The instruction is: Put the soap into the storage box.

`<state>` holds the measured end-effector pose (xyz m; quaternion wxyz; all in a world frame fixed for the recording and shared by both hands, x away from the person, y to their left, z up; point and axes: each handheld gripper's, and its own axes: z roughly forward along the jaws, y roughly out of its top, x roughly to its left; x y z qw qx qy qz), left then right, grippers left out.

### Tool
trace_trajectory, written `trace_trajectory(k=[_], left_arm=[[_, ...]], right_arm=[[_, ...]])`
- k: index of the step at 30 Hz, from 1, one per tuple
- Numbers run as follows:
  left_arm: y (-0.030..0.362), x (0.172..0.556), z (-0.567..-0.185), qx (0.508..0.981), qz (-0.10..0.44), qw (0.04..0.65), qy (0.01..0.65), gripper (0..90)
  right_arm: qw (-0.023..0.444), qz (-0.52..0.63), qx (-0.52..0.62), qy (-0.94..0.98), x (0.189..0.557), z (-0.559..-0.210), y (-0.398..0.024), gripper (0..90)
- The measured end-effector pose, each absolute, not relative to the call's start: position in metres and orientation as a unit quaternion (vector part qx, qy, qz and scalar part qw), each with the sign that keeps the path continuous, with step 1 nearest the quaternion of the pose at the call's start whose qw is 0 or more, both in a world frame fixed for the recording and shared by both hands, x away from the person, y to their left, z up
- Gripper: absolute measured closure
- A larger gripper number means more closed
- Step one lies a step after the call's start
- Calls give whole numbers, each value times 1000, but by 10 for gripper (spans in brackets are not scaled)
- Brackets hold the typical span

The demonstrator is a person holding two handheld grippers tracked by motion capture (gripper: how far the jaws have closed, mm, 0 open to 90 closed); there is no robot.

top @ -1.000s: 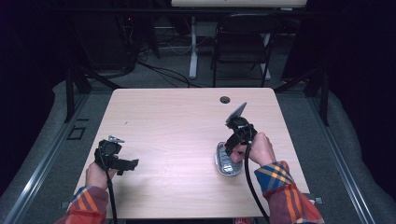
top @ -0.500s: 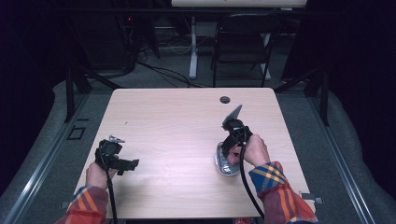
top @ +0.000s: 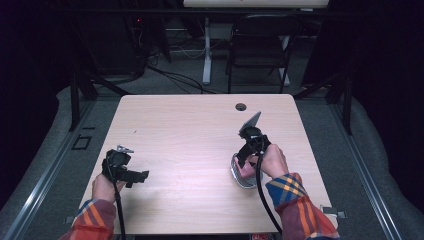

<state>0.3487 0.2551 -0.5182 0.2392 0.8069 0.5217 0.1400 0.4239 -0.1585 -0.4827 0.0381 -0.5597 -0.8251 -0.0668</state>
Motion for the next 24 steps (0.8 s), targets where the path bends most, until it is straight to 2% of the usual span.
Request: trace_trajectory(k=[13,18,19,24], left_arm=[[254,349,-518,807,139,243,519,0],[254,348,-518,806,140,245,519,0],[254,348,-518,807,140,245,519,0],[253,348,-518,807,140,248,518,0]], right_arm=[[25,-102,-549,-829,416,-472,-175,283],[8,-122,-531,-839,410,-465,-188,213],[-1,-127,-525,-842,407,-463,-193,174],[-19,-142,-514,-846,399,-459,-209,138]])
